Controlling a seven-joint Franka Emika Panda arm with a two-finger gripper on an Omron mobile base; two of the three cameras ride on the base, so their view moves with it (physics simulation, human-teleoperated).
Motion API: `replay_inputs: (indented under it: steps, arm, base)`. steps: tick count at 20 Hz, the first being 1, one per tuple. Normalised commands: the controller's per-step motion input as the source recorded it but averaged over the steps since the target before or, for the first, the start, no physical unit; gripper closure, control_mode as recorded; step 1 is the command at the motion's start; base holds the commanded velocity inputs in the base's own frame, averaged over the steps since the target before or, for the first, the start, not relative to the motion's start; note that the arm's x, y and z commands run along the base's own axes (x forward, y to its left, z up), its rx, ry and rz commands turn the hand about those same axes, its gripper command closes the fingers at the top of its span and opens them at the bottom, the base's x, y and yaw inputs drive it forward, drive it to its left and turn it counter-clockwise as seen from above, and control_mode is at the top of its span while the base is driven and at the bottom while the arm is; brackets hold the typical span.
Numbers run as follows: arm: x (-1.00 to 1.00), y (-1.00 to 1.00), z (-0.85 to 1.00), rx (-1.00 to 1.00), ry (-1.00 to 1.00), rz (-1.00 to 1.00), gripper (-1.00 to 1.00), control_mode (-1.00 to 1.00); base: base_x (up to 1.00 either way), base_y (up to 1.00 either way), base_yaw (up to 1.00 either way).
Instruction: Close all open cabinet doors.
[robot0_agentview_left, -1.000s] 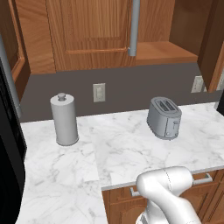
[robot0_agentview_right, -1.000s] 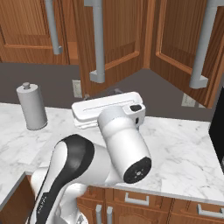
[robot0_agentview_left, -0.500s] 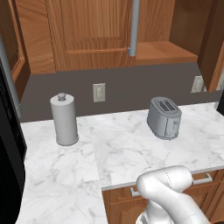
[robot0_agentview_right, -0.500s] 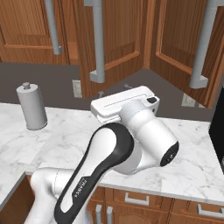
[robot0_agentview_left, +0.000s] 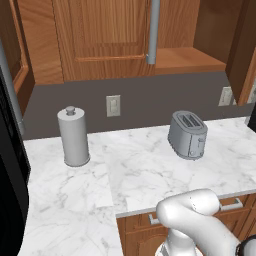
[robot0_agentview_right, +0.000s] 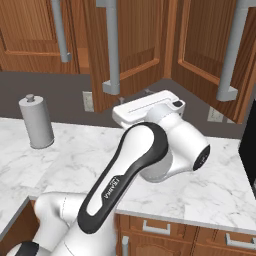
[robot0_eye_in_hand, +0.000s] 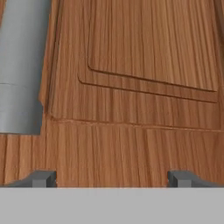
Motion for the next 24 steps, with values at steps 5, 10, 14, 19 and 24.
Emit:
replay_inputs:
  steps: [5, 10, 14, 19, 24]
  arm:
    - [0.30, 0.00, -0.11, 0.00, 0.00, 0.02, -1.00, -1.00]
    - [0.23, 0.09, -0.20, 0.00, 0.00, 0.01, -1.00, -1.00]
    - [0.19, 0.27, -0.01, 0.00, 0.00, 0.00, -1.00, -1.00]
    - [0.07, 0.19, 0.00, 0.00, 0.00, 0.00, -1.00, -1.00]
    - [0.11, 0.12, 0.00, 0.00, 0.00, 0.00, -1.00, -1.00]
  base:
    - [0.00, 0.00, 0.00]
    - [0.00, 0.00, 0.00]
    - [0.00, 0.00, 0.00]
    - [0.00, 0.00, 0.00]
    - [0.00, 0.00, 0.00]
